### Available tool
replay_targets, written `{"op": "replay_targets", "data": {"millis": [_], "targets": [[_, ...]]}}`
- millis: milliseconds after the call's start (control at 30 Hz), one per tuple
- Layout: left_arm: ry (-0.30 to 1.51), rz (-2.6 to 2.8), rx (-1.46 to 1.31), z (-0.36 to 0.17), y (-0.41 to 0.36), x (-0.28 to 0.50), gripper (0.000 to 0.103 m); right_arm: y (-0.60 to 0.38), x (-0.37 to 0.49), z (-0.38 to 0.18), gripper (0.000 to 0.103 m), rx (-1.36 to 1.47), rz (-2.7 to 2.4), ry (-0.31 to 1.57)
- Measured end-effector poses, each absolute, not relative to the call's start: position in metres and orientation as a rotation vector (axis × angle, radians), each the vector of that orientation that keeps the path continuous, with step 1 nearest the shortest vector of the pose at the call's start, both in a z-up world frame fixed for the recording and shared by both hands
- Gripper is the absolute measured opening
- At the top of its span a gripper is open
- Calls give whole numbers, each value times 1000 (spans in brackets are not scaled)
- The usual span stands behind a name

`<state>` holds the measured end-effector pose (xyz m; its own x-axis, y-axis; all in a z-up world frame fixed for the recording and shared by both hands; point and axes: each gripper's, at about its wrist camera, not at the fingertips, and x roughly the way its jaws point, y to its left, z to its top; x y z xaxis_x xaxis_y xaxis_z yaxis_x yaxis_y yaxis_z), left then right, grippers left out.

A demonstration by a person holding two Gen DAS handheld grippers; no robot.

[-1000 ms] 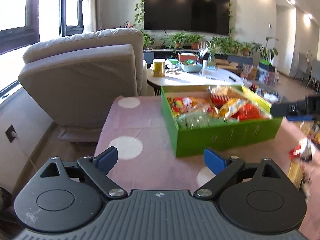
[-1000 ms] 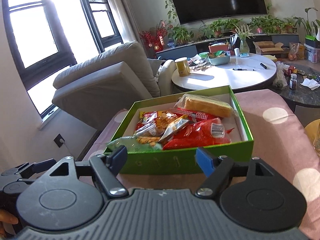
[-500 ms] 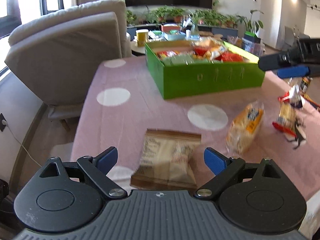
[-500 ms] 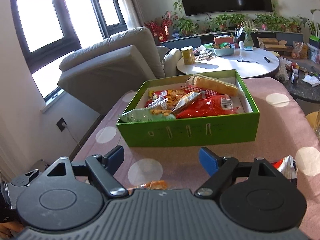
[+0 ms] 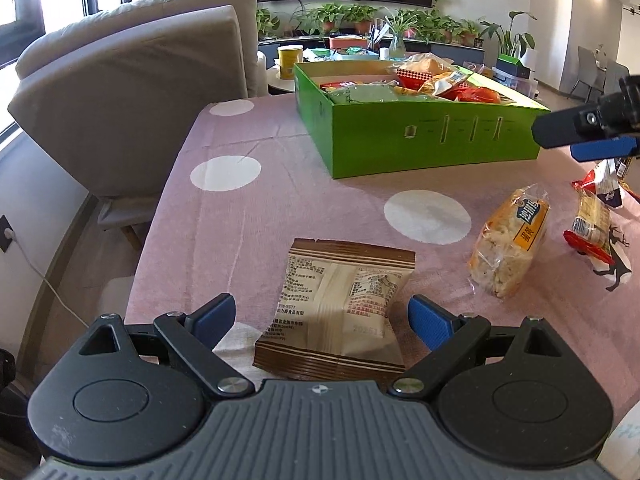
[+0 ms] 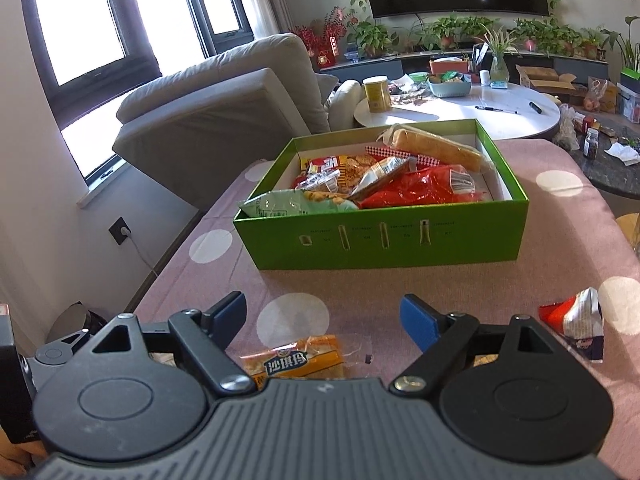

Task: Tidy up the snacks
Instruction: 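Withdraw the left gripper to the brown-print pastry bag while the right gripper moves to the sachima pack, then grasp the brown-print pastry bag with the left gripper while the right gripper grasps the yellow-labelled sachima pack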

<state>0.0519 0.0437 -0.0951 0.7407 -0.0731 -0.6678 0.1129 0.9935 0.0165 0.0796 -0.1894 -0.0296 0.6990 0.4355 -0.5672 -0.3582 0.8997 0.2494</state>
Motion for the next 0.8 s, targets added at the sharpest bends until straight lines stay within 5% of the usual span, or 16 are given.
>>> {"op": "replay_targets", "data": {"millis": [267, 800], "targets": [[715, -108, 25, -98, 48, 54, 61, -185, 76, -33, 69, 104, 450, 674], [659, -80, -52, -82, 57, 45, 58, -183, 69, -39, 76, 73, 482, 666]]}}
